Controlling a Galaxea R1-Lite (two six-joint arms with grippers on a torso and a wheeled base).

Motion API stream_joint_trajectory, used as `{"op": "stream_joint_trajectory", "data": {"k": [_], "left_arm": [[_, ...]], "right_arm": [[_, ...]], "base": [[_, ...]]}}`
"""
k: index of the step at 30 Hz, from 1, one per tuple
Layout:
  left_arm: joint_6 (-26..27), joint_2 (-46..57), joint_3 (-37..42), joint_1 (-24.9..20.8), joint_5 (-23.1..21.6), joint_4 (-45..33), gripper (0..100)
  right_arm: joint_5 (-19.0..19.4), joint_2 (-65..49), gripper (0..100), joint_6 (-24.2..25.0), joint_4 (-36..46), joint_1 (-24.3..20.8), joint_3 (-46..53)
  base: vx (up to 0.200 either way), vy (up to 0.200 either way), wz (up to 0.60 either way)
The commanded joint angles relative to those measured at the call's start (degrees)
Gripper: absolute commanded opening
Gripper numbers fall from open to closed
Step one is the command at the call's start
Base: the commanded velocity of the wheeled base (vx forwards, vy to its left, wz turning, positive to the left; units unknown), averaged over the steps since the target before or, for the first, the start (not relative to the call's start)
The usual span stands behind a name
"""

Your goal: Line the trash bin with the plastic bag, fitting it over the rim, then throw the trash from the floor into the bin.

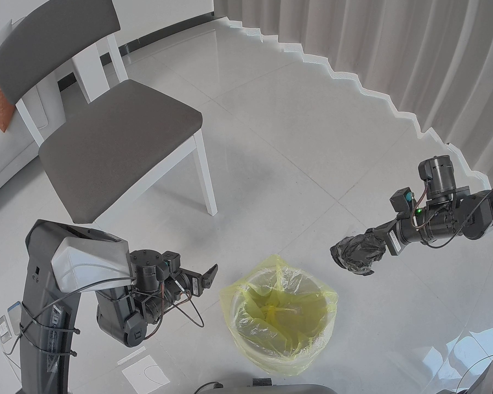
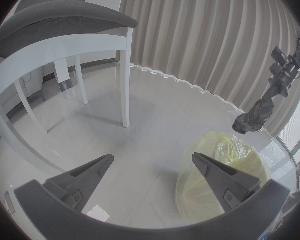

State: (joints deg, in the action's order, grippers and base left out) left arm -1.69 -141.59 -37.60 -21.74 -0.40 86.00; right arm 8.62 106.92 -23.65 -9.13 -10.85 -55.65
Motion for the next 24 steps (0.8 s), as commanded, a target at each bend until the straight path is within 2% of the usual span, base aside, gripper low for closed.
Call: {"op": "stream_joint_trajectory", "data": {"k": [1,6,10,14,24], "left_arm": [[0.1,-0.2,0.1,0.5,0.1,0.1,100],[0.1,0.1,0.1,-0.1,0.2,0.3,100],[0.1,0.4,-0.1,-0.1,0.3,0.1,100],[0.1,1.1,0.2,-0.1,0.3,0.3,100],[0.0,1.2,0.5,0.1,0.3,1.6,100]], "right_arm": [[0.1,-6.7,0,0.0,-0.2,-5.5,0.8],[0.7,-8.5,0,0.2,-2.0,-10.9,3.4],[0.9,-8.0,0,0.4,-8.1,-14.9,6.3],[3.2,-7.7,0,0.5,-13.4,-17.9,9.5],[3.3,-2.7,0,0.8,-16.9,-24.4,11.8]], "base": [[0.000,0.000,0.00],[0.000,0.000,0.00],[0.000,0.000,0.00],[0.000,0.000,0.00],[0.000,0.000,0.00]]}}
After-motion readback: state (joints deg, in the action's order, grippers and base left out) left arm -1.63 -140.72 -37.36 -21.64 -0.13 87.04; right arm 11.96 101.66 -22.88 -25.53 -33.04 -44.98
